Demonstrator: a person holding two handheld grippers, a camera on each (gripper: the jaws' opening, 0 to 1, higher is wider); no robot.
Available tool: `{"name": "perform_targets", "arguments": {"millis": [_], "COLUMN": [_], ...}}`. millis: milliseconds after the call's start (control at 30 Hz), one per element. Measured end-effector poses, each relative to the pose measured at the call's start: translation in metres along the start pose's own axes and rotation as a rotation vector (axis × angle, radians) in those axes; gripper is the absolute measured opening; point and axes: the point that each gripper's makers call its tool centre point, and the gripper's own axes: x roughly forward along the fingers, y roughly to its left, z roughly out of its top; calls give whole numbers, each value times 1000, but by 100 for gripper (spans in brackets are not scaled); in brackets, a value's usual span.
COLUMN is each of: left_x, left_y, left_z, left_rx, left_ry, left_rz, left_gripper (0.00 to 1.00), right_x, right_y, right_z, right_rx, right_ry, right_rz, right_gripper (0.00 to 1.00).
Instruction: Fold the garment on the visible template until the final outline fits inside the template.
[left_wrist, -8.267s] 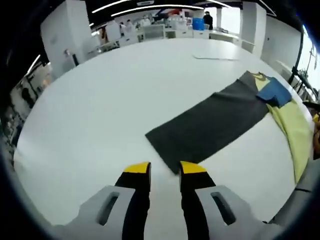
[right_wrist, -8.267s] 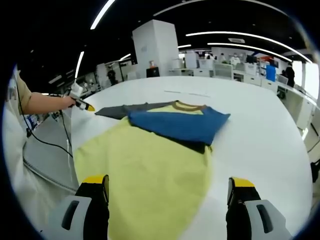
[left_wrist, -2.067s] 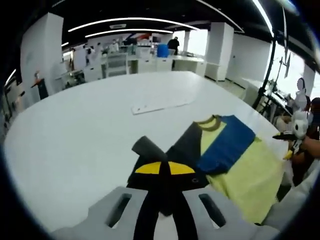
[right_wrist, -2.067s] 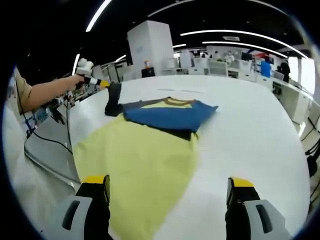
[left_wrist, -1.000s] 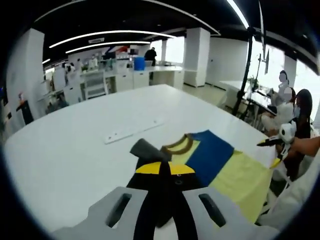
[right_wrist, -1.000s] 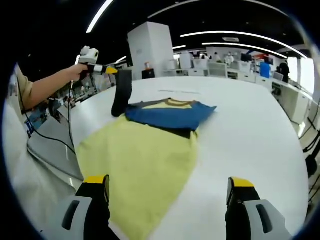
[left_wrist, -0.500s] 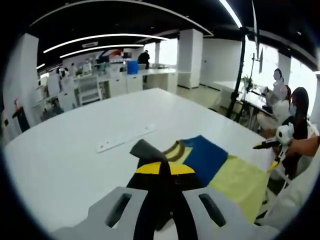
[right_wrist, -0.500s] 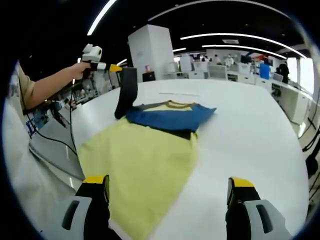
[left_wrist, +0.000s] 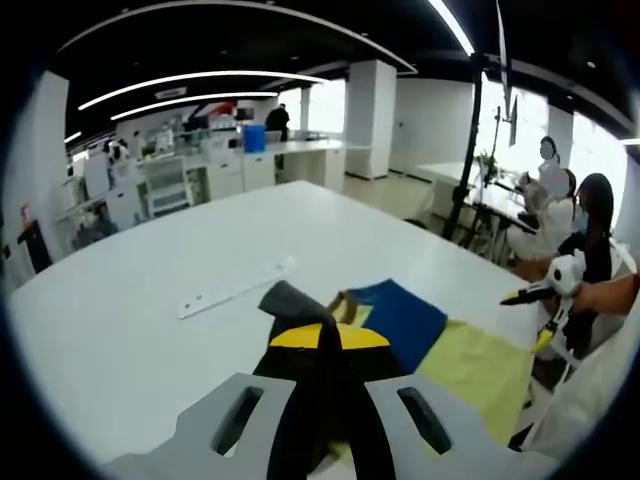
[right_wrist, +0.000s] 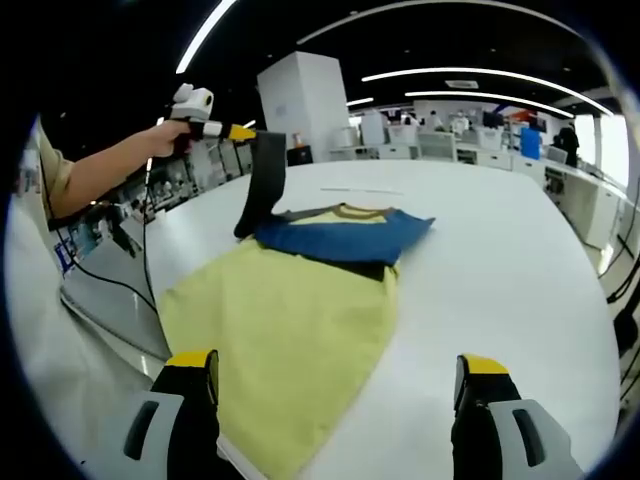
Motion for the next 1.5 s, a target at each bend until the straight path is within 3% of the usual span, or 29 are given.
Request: {"name": "perform_targets", "arguments": {"millis": [733,1500], "left_x": [34,66], "left_y": [-28,-54], "left_z": [10,35], "left_rx": [23,32], "left_ry": [11,-21], "left_rz": [-78,-148], "left_gripper": [0,0], "right_x": [3,5], "right_y": [1,-5], "right_z": [-4,-4], "right_rx": [9,14], "right_ry": [7,12], "right_rz": [13,6], "right_gripper": [98,98]}}
